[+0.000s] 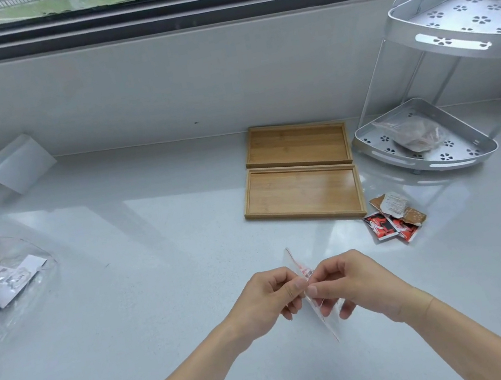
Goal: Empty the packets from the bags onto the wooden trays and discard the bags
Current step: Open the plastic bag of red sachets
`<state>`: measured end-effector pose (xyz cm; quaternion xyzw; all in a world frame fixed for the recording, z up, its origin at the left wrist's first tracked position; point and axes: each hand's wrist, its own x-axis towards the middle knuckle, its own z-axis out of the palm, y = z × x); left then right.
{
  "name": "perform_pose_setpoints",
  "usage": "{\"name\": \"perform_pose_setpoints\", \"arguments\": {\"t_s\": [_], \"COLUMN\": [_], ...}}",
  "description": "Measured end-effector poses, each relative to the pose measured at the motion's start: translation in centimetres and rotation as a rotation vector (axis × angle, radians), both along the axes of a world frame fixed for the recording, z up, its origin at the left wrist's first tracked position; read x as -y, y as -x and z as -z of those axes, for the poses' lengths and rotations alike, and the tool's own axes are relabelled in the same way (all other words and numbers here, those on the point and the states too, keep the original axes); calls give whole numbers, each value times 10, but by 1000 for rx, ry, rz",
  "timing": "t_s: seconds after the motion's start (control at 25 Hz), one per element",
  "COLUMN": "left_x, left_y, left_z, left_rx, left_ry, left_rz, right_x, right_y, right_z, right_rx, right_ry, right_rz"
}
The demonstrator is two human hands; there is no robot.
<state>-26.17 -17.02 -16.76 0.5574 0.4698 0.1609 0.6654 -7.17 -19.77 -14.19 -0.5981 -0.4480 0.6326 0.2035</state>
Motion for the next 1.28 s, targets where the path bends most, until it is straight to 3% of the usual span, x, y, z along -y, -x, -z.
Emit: {"name": "perform_pose_setpoints", "arguments": {"t_s": [0.2, 0.48, 0.76, 0.96, 1.28], "left_x": [3, 2, -1, -12, -36], "left_y": [-3, -14, -22, 9, 15], "left_z": [0, -10, -19, -26, -46], "left_rx": [-124, -307, -344, -448, -473], "left_ry": [-131, -333, -343, -316, -262], "left_rz": [109, 121, 114, 56, 138], "right_x": [0, 6, 6, -1, -11], "right_y": [1, 8, 5, -41, -52], "right_z": [4, 11, 9, 5, -15], "right_rx": [236, 405, 363, 539, 929], "right_ry": [-160, -403, -384, -393, -624], "right_rz": [-126, -73, -40, 164, -152]}}
